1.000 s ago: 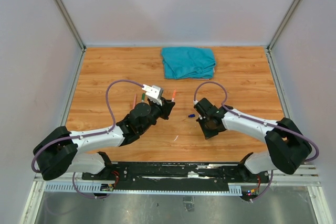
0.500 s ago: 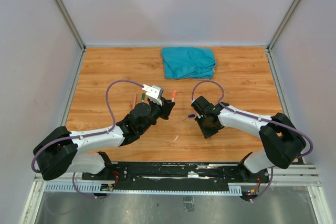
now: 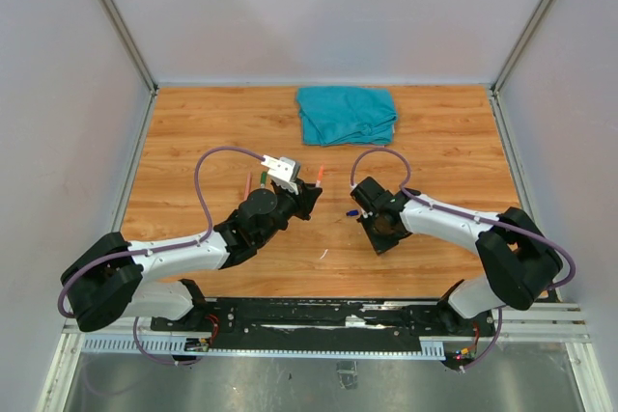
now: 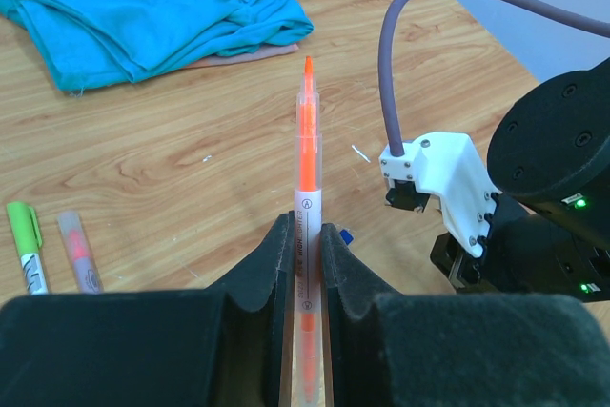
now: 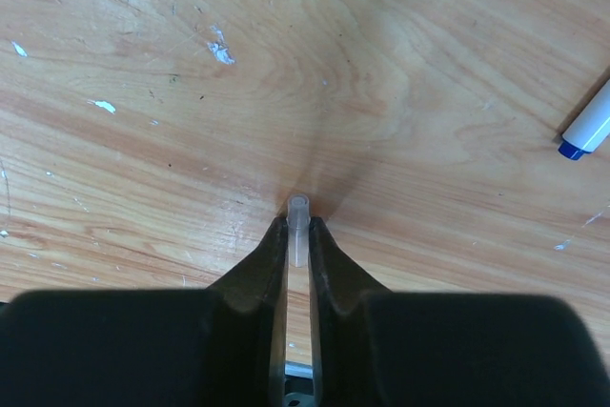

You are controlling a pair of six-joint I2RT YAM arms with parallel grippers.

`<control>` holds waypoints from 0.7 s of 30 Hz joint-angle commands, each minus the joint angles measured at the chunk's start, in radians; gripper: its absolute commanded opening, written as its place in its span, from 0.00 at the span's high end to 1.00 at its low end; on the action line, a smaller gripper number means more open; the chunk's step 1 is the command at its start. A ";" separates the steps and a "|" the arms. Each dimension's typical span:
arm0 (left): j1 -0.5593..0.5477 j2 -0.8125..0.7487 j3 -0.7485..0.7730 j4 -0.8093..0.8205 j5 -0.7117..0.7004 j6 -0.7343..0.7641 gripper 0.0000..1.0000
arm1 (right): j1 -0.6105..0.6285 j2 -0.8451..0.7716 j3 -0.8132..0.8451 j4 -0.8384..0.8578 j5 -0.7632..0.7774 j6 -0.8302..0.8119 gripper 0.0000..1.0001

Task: Insert the pens into the pen caps
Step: Insert the pen cap onto the pen.

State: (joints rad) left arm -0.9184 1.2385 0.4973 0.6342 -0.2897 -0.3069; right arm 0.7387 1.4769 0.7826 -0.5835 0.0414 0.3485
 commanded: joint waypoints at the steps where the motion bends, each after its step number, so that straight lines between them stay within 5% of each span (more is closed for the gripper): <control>1: 0.003 -0.018 0.000 0.046 0.004 0.019 0.99 | 0.015 0.048 -0.047 0.020 -0.027 -0.003 0.94; 14: 0.003 -0.047 -0.035 0.104 -0.008 0.000 0.99 | 0.009 -0.319 -0.104 0.172 0.019 0.022 0.99; 21: 0.002 -0.103 -0.097 0.198 0.106 0.019 1.00 | 0.009 -0.518 -0.167 0.322 0.069 0.061 0.99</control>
State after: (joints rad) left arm -0.9184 1.1793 0.4366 0.7208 -0.2371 -0.3065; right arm 0.7387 1.0500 0.6582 -0.3805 0.0555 0.3691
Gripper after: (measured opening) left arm 0.149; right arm 0.091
